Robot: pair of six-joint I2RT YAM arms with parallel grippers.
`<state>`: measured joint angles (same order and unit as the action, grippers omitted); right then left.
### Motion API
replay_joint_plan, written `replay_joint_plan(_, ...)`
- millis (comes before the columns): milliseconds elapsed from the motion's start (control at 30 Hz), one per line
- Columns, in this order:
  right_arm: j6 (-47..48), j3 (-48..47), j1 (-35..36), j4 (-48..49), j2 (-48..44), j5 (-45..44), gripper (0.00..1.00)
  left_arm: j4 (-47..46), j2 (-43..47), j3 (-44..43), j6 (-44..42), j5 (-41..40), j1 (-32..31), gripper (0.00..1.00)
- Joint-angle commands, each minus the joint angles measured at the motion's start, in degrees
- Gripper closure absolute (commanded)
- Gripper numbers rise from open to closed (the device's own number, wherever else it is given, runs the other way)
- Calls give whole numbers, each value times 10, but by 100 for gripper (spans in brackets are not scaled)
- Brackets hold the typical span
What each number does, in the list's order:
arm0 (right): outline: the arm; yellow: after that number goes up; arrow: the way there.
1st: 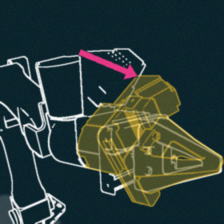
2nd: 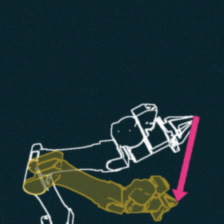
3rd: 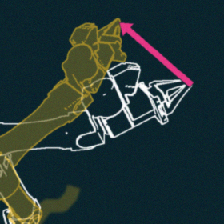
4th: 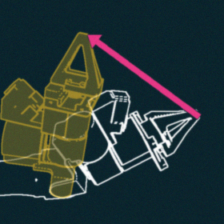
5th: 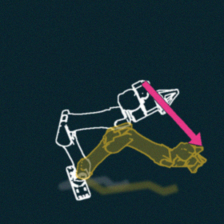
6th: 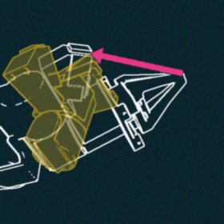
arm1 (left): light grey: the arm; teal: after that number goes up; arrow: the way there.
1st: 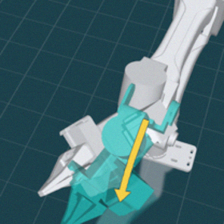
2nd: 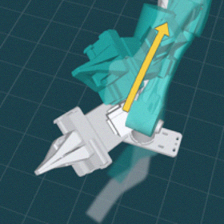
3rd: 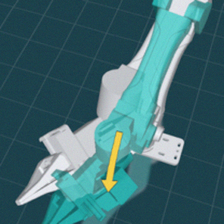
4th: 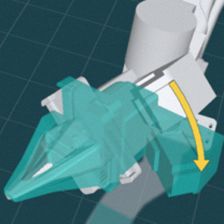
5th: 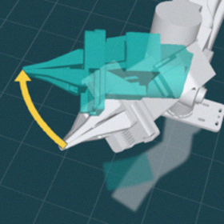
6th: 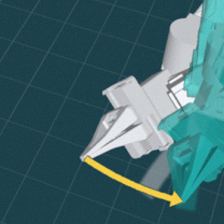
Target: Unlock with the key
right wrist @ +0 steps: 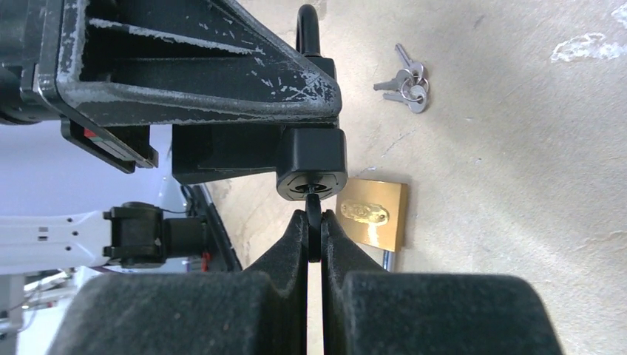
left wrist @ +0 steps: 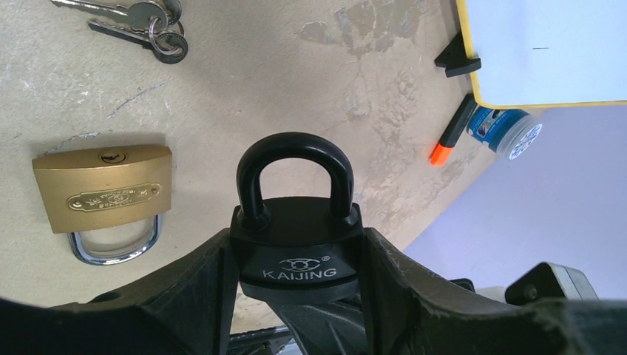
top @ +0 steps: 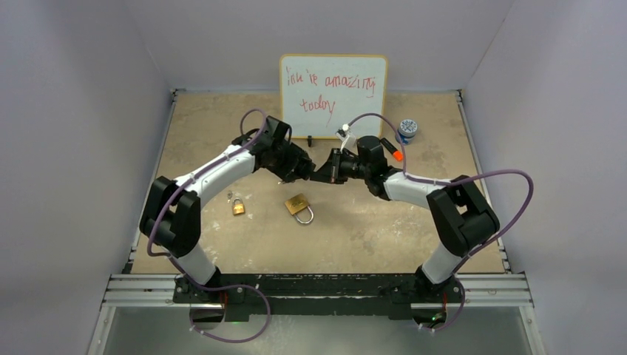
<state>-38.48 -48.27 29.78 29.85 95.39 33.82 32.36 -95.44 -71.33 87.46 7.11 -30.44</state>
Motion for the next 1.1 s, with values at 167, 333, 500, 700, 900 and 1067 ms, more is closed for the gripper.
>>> replay_joint_plan(167,-292,-22,-4,181,44,4,100,-20,68,5,9,123,-30,100)
replay_joint_plan(333,-378,-12,-6,258,58,22,100,-27,80,15,9,123,-30,100)
replay_joint_plan(500,-188,-25,-7,84,15,-33,100,-26,84,22,1,109,-30,100)
replay_joint_plan(700,-281,31,-18,192,21,9,100,-47,85,38,-6,105,-29,100)
replay_joint_plan(900,-549,88,-19,398,54,26,100,-87,102,55,-9,107,-29,100)
replay_joint_plan(1067,-654,119,-20,451,59,2,100,-147,129,91,3,102,-29,100)
